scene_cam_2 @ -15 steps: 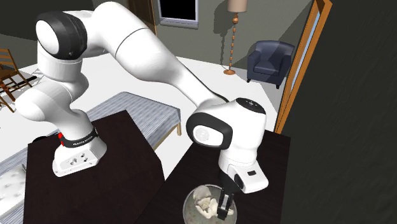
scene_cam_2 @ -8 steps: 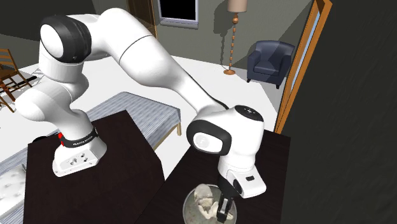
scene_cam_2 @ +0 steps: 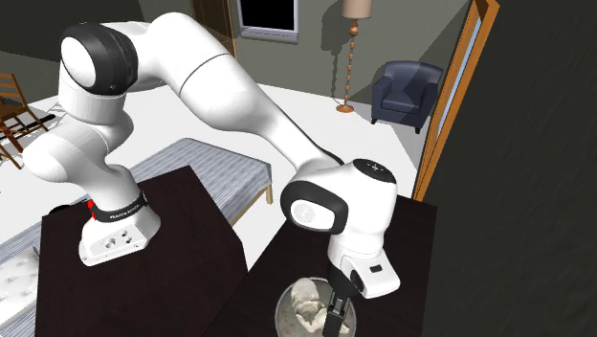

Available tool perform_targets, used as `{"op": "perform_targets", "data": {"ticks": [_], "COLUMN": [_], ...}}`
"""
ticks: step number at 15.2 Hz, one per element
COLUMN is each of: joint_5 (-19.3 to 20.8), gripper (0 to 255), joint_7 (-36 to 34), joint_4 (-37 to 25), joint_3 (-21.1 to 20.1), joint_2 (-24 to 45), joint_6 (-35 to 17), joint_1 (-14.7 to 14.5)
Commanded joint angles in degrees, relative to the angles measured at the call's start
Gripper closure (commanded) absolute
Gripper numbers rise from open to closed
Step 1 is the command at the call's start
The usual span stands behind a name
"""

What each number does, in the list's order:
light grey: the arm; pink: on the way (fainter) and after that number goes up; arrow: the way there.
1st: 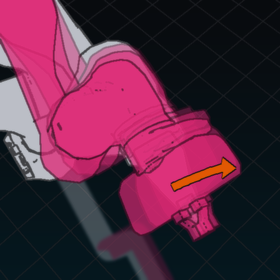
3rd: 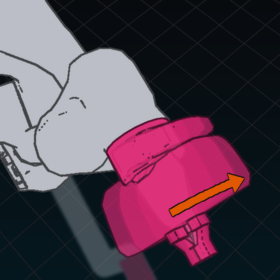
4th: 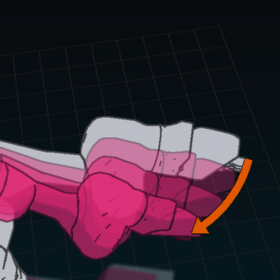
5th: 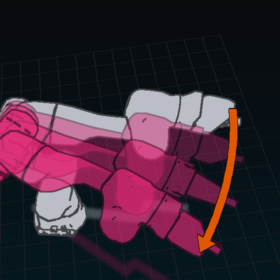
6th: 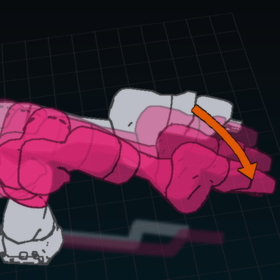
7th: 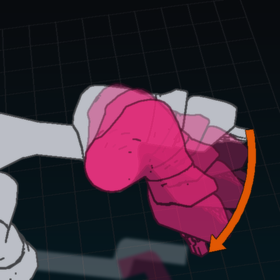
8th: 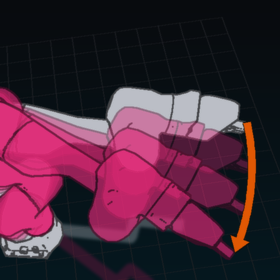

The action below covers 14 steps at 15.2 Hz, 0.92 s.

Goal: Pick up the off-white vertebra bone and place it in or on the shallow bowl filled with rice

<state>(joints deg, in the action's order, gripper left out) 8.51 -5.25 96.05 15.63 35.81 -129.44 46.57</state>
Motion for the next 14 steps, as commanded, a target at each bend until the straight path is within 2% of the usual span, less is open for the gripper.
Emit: {"op": "perform_targets", "data": {"ticks": [1,2,6,14], "joint_5": [0.0,0.0,0.37,0.37], "gripper": [0,0,0,0], "joint_7": [0.0,0.0,-0.2,-0.2], "joint_4": [0.0,0.0,-1.42,-1.43], "joint_3": [0.0,0.0,0.14,0.14], "joint_2": [0.0,0.0,-3.89,-3.88], "joint_6": [0.0,0.0,5.45,5.45], "joint_1": [0.0,0.0,-1.33,-1.32]}}
